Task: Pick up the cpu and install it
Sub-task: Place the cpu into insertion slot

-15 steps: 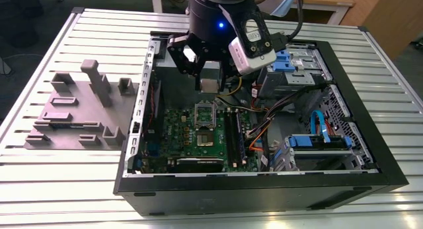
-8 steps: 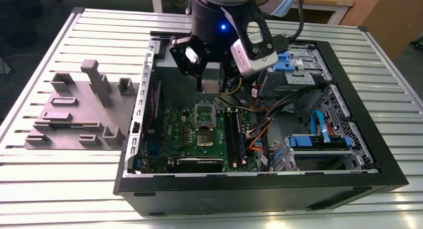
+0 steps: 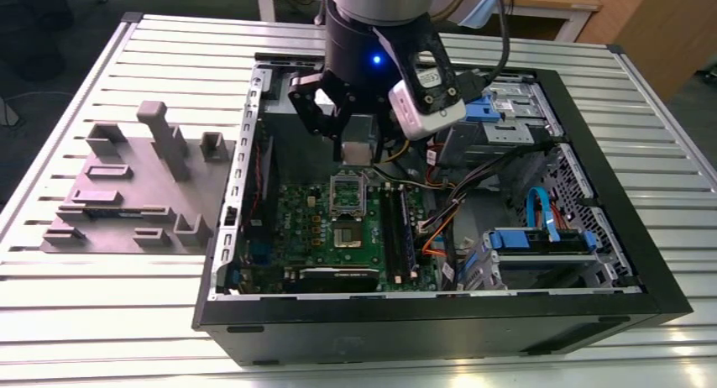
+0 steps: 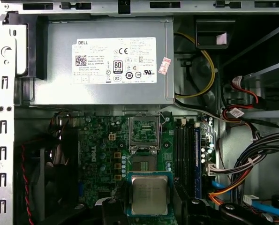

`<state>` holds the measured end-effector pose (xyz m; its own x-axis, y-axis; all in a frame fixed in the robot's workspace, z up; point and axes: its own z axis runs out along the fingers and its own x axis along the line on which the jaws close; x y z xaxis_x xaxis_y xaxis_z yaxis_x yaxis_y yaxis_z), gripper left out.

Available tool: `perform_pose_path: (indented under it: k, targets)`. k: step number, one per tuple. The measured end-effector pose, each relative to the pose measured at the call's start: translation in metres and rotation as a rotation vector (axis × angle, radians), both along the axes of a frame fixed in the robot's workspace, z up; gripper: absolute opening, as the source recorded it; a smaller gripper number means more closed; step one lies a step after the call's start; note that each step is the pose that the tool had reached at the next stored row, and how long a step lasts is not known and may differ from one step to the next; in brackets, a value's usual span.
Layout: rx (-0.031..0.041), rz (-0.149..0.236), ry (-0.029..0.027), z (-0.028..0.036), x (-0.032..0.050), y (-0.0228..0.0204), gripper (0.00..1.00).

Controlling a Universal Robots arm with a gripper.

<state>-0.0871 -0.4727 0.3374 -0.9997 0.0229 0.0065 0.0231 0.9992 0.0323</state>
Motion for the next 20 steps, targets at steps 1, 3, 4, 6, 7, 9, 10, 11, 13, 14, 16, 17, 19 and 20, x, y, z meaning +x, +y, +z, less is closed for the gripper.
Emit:
perform_pose_path:
  k: [1, 3, 4, 6, 7, 9, 10, 11, 13, 14, 16, 17, 19, 20]
  targets:
    - [-0.0001, 0.0, 0.0001, -0.0002, 0.0, 0.0, 0.47]
    - [-0.0004, 0.0, 0.0001, -0.0002, 0.0, 0.0, 0.47]
    - [-0.0005, 0.0, 0.0001, -0.0002, 0.0, 0.0, 0.47]
    - [-0.0064, 0.0, 0.0, -0.0003, 0.0, 0.0, 0.47]
    - [-0.0066, 0.0, 0.0, -0.0003, 0.0, 0.0, 0.47]
    - [-0.0069, 0.0, 0.0, -0.0003, 0.0, 0.0, 0.47]
    - [-0.0071, 0.0, 0.0, -0.0003, 0.0, 0.0, 0.47]
    - [-0.0072, 0.0, 0.0, -0.0003, 0.0, 0.0, 0.47]
    - [-0.0075, 0.0, 0.0, -0.0003, 0.0, 0.0, 0.47]
    - [-0.0077, 0.0, 0.0, -0.0003, 0.0, 0.0, 0.47]
    - [-0.0078, 0.0, 0.0, -0.0005, 0.0, 0.0, 0.47]
    - [-0.0077, 0.0, 0.0, -0.001, 0.0, 0.0001, 0.47]
    - [-0.0077, 0.0, 0.0, -0.0038, 0.0011, 0.0, 0.47]
    - [-0.0077, 0.0, 0.0, -0.0056, 0.0018, 0.0, 0.47]
